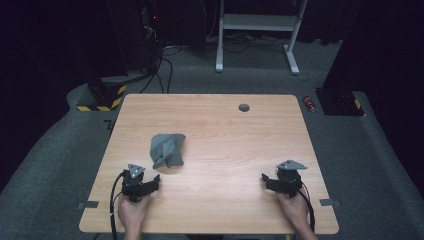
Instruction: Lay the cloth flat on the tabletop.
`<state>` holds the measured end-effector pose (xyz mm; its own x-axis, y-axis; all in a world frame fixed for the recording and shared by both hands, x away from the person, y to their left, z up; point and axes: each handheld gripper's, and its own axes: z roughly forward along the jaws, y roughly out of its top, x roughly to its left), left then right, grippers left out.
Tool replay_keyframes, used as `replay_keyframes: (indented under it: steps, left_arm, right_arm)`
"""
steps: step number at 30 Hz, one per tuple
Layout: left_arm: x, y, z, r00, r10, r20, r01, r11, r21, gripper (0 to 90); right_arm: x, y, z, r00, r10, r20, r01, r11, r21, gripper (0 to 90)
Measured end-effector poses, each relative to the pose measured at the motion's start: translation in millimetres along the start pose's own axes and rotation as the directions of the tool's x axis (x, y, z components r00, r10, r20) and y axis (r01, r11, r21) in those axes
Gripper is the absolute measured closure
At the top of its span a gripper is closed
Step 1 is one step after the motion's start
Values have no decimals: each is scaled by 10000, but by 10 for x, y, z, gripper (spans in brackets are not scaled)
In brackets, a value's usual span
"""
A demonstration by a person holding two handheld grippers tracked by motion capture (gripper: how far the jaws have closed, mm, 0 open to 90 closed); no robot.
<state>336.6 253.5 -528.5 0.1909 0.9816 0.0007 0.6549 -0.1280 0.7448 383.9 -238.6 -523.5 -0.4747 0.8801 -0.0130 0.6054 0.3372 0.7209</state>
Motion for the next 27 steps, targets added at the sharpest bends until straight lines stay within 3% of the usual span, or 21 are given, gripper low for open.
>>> replay_keyframes:
  steps: [27]
  left_arm:
    - [-20, 13, 12, 10000, -75, -28, 75, 10000, 18, 251]
  right_arm:
    - [-2, 6, 5, 10000, 1, 25, -1, 10000, 0, 264]
